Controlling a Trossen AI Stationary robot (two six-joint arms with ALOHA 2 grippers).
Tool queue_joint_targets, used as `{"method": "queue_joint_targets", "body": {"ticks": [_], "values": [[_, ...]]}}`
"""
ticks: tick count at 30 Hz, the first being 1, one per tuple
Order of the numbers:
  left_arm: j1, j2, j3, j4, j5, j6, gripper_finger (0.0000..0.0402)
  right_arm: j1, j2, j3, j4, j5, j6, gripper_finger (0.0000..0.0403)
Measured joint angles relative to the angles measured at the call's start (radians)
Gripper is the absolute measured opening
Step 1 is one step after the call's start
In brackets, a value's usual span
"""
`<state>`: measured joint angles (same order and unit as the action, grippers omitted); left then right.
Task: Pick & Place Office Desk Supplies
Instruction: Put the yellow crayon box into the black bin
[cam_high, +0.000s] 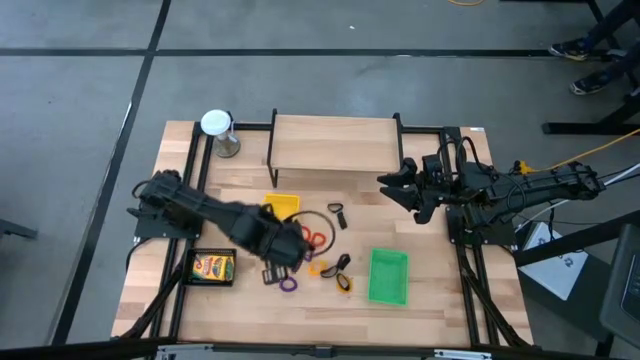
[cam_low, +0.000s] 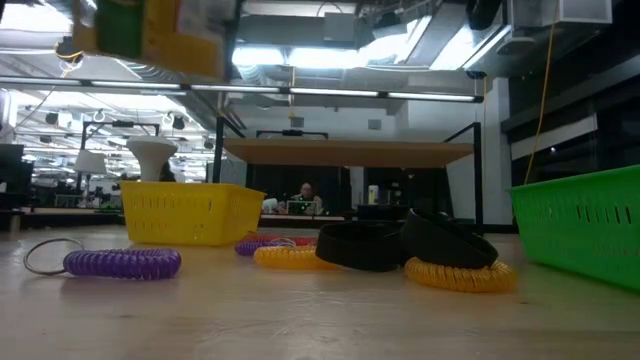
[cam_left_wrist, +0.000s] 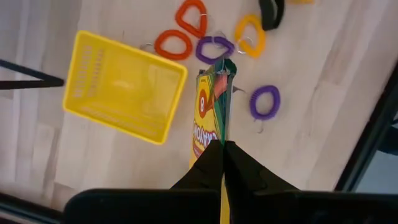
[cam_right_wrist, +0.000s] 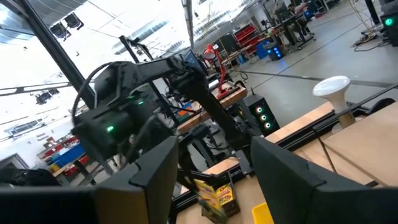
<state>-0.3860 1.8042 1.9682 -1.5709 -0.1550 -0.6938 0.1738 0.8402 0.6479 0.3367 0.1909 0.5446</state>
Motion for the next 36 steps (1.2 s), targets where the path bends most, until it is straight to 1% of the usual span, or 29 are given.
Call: {"method": "queue_joint_targets", "body": {"ticks": [3, 6, 9, 13, 15, 19, 25, 28, 32, 36], "values": [[-0.068, -0.001, -0.011, 0.001, -0.045, -0.034, 0.0001, 0.0, 0.0, 0.0, 0.0, 0.0, 0.0, 0.0206], [-0.139, -0.008, -0.072, 0.001, -0.069, -0.069, 0.0001, 0.0, 0.0, 0.0, 0.0, 0.0, 0.003, 0.0206], [-0.211, -0.038, -0.177, 0.0, -0.059, -0.153, 0.0001, 0.0, 0.0, 0.0, 0.0, 0.0, 0.018, 0.0206], [-0.314, -0.113, -0.333, -0.001, -0.051, -0.296, 0.0001, 0.0, 0.0, 0.0, 0.0, 0.0, 0.023, 0.0206], [-0.355, -0.16, -0.403, 0.0, -0.028, -0.373, 0.0001, 0.0, 0.0, 0.0, 0.0, 0.003, 0.024, 0.0206], [-0.449, -0.25, -0.508, -0.001, -0.034, -0.472, 0.0001, 0.0, 0.0, 0.0, 0.0, 0.041, 0.035, 0.0206], [-0.555, -0.365, -0.649, -0.001, -0.038, -0.499, 0.0001, 0.0, 0.0, 0.0, -0.001, 0.094, 0.049, 0.0206], [-0.6, -0.402, -0.698, 0.015, -0.045, -0.476, 0.0001, 0.0, 0.0, 0.0, -0.001, 0.113, 0.053, 0.0206], [-0.628, -0.426, -0.735, 0.053, -0.07, -0.426, 0.0001, 0.0, 0.0, 0.0, -0.001, 0.124, 0.076, 0.0206], [-0.65, -0.43, -0.796, 0.116, -0.07, -0.413, 0.0001, 0.0, 0.0, 0.0, -0.002, 0.165, 0.094, 0.0206]]}}
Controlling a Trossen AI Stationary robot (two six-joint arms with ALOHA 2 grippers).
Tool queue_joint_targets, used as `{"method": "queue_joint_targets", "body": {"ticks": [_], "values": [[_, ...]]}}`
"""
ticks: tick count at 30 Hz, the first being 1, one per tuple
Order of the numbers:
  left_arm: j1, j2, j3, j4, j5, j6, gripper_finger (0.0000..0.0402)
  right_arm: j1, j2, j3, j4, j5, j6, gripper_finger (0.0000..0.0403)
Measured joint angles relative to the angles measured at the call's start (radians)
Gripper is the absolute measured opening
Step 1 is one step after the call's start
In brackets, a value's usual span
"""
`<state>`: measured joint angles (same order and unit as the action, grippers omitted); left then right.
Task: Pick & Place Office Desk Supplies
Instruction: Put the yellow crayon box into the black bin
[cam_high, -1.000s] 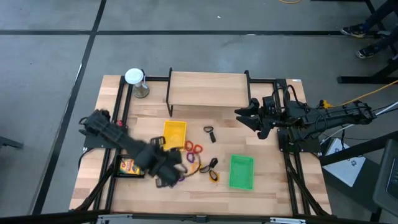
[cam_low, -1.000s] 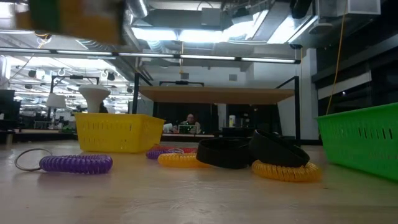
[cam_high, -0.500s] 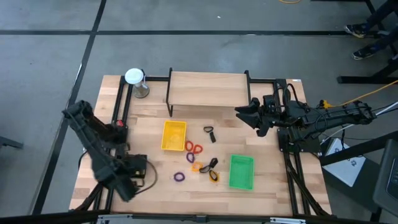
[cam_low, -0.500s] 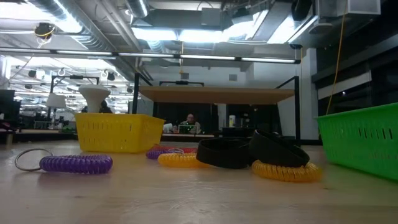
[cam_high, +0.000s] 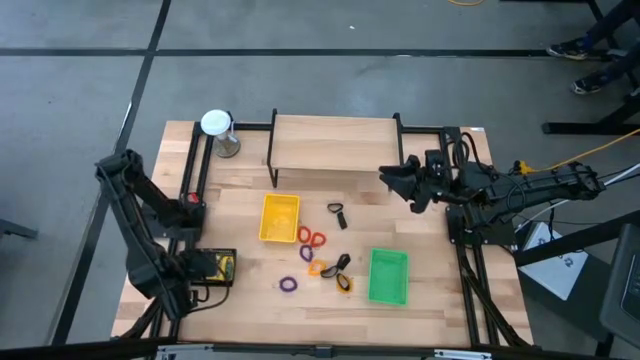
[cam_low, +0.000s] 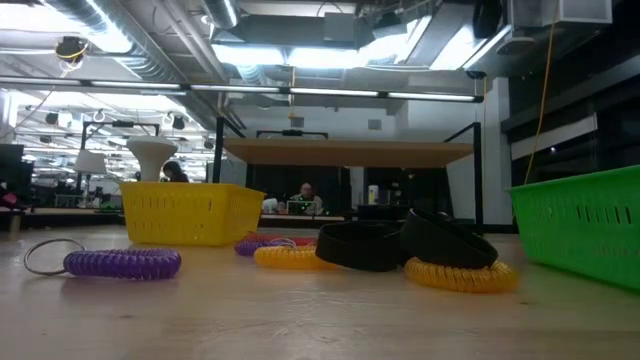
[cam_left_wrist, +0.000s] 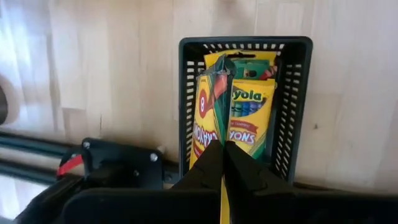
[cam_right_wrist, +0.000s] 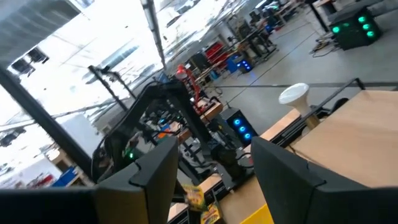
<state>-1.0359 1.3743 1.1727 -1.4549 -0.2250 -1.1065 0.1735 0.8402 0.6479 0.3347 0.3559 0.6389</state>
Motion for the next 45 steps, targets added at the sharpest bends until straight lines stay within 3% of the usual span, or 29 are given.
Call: {"method": "queue_joint_targets", "body": {"ticks": [8, 14, 20, 27, 37, 45], "values": [[-0.031, 0.002, -0.121, 0.105, -0.014, -0.029, 0.0001, 0.0, 0.008, 0.0, -0.006, 0.042, 0.034, 0.0206], [-0.03, 0.002, -0.138, 0.117, -0.104, -0.031, 0.0001, 0.0, 0.018, 0.0, -0.011, 0.057, 0.043, 0.0206], [-0.022, 0.002, -0.139, 0.129, -0.116, -0.032, 0.0001, 0.0, 0.027, 0.0, -0.013, 0.056, 0.057, 0.0206], [-0.022, 0.002, -0.231, 0.258, -0.048, -0.036, 0.0001, 0.0, 0.041, 0.0, -0.028, 0.056, 0.06, 0.0206], [-0.023, 0.002, -0.24, 0.268, -0.063, -0.034, 0.0006, 0.0, 0.044, 0.0, -0.037, 0.051, 0.083, 0.0206], [-0.023, 0.002, -0.24, 0.28, 0.059, -0.032, 0.0069, 0.0, 0.044, 0.0, -0.037, 0.044, 0.083, 0.0206]]}}
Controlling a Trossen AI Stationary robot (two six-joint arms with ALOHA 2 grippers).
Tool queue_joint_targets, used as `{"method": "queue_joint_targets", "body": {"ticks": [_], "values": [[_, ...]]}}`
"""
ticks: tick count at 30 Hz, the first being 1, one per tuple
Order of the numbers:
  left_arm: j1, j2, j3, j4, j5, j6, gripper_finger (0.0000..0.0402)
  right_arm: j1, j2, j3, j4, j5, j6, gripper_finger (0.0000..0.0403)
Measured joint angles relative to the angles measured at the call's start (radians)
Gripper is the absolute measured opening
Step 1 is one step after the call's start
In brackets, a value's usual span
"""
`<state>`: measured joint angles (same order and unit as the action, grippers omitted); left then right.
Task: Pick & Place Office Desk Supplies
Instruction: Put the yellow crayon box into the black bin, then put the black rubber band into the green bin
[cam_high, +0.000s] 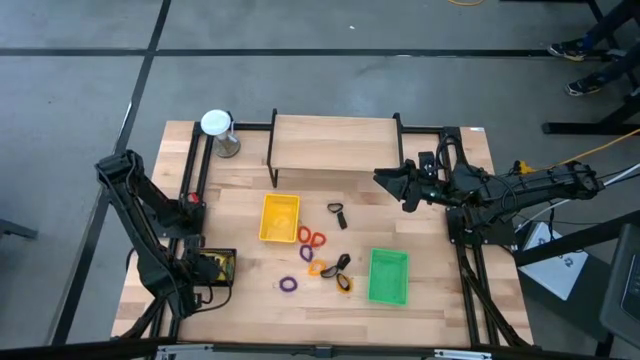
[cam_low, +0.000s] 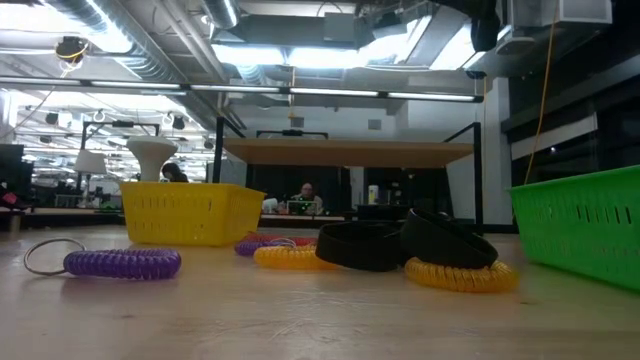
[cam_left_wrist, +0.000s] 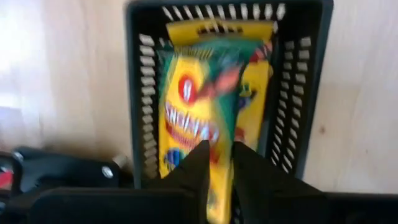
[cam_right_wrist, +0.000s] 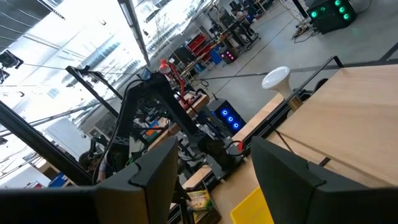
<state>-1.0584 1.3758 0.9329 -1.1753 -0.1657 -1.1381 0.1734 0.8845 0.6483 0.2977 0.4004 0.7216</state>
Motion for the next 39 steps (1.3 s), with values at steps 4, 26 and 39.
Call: {"method": "queue_joint_targets", "body": {"ticks": [4, 26, 39], "values": [[0.0, -0.004, 0.0, 0.008, 0.053, -0.003, 0.011, 0.0, 0.0, 0.0, 0.0, 0.0, 0.0, 0.0206], [0.163, -0.243, 0.146, 0.257, -0.502, -0.135, 0.0196, 0.0, 0.109, 0.002, 0.262, -0.234, 0.056, 0.0206], [0.606, -0.207, 0.146, 0.89, -0.547, 0.426, 0.0196, 0.0, 0.35, 0.353, -0.622, -0.199, -0.011, 0.0206]]}}
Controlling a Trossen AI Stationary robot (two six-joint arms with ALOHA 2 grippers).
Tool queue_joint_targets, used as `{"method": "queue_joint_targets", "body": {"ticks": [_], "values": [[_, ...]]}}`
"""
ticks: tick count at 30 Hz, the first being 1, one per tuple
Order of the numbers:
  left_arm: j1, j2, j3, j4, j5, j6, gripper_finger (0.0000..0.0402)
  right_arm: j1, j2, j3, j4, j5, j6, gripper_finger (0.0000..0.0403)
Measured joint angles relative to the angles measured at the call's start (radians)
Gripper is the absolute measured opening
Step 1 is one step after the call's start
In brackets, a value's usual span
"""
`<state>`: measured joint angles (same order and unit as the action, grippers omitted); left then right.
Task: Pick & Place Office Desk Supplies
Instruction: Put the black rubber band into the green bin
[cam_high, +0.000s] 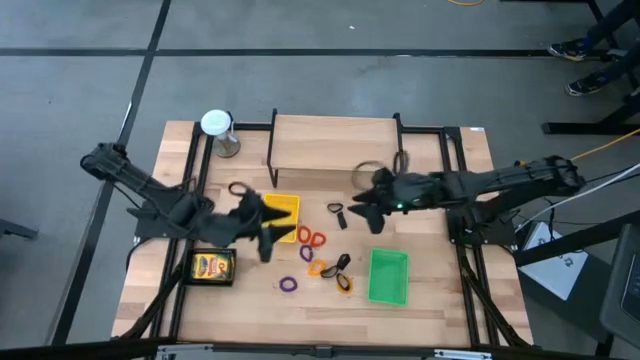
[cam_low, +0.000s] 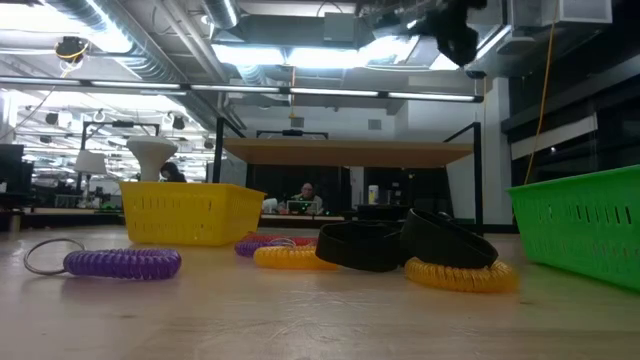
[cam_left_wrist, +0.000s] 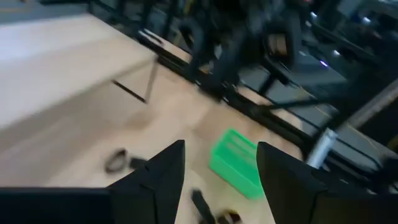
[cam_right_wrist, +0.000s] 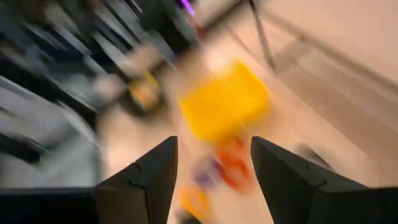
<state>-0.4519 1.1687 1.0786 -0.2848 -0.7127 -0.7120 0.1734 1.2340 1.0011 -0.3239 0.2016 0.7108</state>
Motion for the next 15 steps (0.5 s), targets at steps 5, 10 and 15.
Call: {"method": "queue_joint_targets", "body": {"ticks": [5, 10, 15], "values": [[0.098, 0.039, 0.0, 0.029, 0.074, 0.025, 0.0196, 0.0, 0.126, 0.101, -0.211, 0.011, 0.011, 0.0206], [0.121, 0.076, -0.001, 0.038, 0.124, 0.03, 0.0196, 0.0, 0.26, 0.12, -0.246, 0.003, 0.154, 0.0206], [0.103, 0.055, -0.001, -0.014, 0.182, 0.046, 0.019, 0.0, 0.402, 0.155, -0.249, 0.007, 0.239, 0.0206]]}}
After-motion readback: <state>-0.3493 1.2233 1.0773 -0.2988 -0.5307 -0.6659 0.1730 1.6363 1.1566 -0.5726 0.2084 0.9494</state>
